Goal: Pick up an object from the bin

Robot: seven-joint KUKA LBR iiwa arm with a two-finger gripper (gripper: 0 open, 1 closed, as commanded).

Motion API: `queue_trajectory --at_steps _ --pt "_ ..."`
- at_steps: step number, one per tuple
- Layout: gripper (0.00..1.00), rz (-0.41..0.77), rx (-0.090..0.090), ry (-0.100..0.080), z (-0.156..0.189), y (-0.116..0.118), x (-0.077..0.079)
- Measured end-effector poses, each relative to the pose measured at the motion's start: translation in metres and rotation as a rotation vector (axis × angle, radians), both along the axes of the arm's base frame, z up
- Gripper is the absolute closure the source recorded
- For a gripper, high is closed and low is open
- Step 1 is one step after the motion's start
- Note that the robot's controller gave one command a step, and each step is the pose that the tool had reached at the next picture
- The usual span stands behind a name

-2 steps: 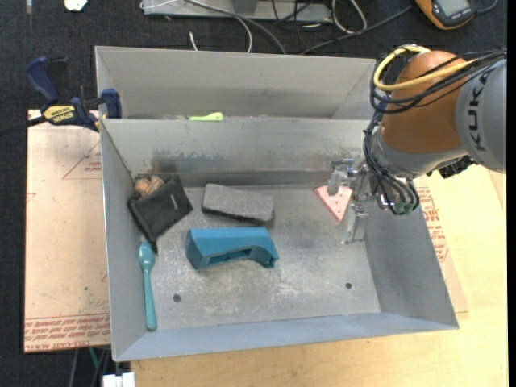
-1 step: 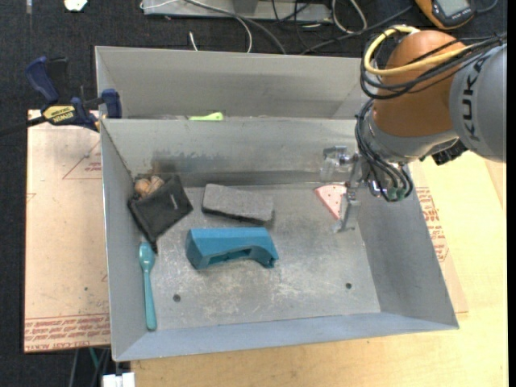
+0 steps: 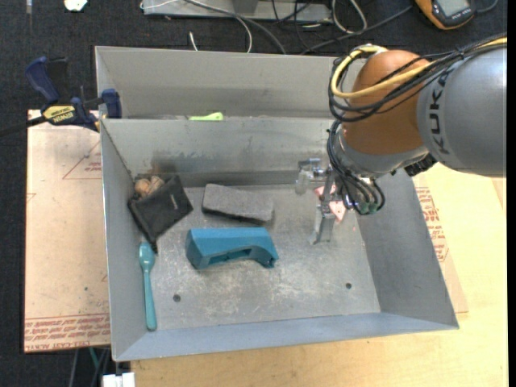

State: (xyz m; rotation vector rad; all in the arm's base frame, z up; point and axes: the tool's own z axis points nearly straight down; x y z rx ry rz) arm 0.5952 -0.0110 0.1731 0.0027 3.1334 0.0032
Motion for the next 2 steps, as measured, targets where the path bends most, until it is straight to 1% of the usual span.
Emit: queue_trajectory --at_steps 1,2 --pt "0.0 0.151 -0.003 -0.008 -0.063 0.025 -0.011" --pt "0.0 0.144 -0.002 -0.002 -0.097 0.088 -0.022"
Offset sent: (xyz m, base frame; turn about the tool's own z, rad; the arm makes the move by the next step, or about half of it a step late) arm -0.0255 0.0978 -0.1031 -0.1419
